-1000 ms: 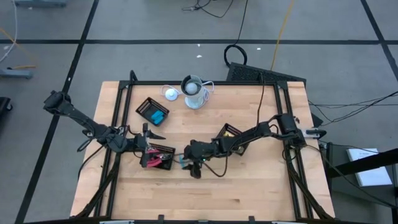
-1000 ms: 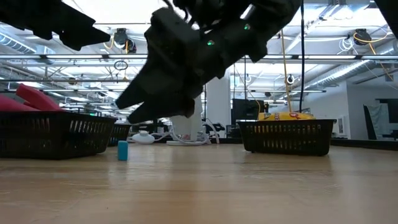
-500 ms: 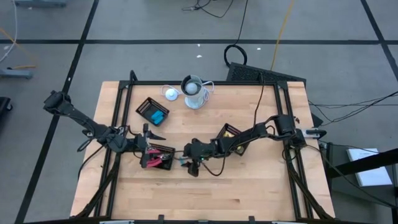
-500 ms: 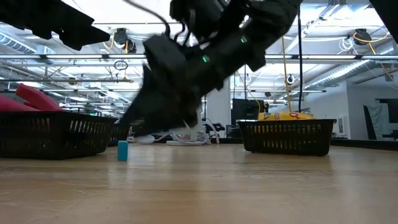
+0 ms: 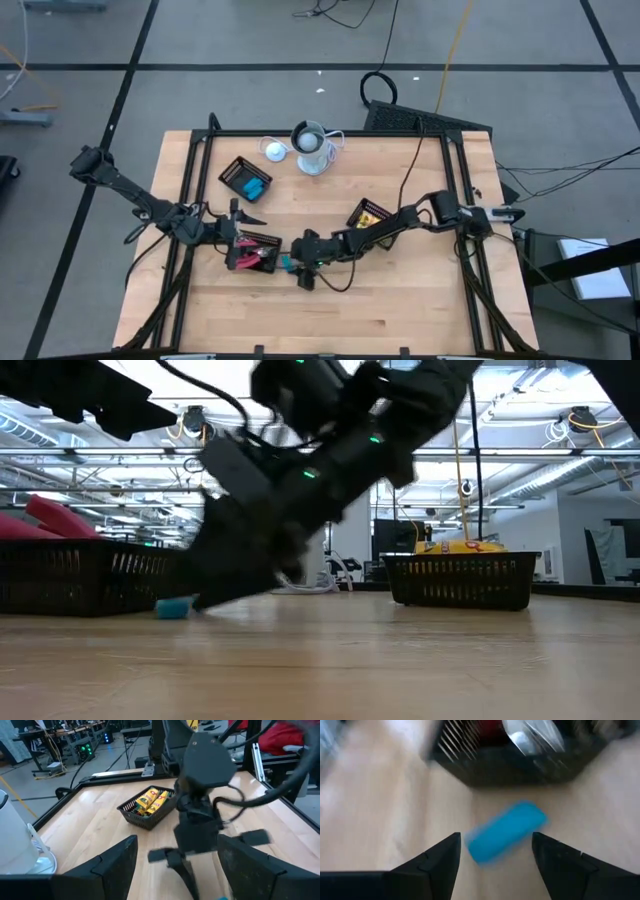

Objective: Pick & Place School Supplies
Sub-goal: Put the blue eraser into the top black bin

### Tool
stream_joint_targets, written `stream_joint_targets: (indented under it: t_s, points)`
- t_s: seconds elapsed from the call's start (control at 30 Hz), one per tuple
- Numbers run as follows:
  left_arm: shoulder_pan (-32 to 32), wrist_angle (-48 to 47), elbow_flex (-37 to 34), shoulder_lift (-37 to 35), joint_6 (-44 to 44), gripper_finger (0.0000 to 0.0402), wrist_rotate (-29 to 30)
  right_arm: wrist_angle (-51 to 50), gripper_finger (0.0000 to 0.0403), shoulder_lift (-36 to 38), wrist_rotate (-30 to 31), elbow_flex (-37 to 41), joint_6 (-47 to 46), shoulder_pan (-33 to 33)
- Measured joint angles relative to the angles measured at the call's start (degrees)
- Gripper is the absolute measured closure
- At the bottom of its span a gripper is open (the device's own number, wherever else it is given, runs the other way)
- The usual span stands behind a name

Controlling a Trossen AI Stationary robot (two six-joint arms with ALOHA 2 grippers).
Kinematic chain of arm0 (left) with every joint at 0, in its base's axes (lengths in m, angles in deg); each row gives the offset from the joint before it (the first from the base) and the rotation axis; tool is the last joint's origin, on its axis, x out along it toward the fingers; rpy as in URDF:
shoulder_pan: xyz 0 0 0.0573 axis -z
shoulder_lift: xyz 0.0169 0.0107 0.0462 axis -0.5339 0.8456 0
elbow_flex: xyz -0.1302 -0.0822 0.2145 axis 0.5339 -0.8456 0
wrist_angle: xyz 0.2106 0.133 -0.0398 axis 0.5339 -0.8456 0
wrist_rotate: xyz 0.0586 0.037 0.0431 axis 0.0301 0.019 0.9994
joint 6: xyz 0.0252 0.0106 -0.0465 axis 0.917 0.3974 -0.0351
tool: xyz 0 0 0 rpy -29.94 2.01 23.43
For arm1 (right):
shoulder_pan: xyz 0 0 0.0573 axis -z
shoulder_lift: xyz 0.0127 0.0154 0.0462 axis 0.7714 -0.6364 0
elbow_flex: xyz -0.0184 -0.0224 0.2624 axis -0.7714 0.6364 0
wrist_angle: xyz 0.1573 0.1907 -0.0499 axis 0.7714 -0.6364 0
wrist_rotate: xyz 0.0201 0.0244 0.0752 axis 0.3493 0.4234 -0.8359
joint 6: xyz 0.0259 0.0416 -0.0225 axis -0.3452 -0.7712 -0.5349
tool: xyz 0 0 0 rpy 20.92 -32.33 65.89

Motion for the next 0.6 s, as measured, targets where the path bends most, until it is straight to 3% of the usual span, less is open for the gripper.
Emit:
stream_joint_targets:
  t_s: [0.17,0.6]
  points:
    - [0.0,-0.1,0.0,0.0,-0.2,0.0131,0.0,-3.6,0.0168,-2.3,-0.9,-4.3,-0.1,-0.2]
    - [0.0,-0.4,0.0,0.0,-0.2,0.0131,0.0,-4.5,0.0168,-2.2,-0.2,-4.2,0.3,-0.7]
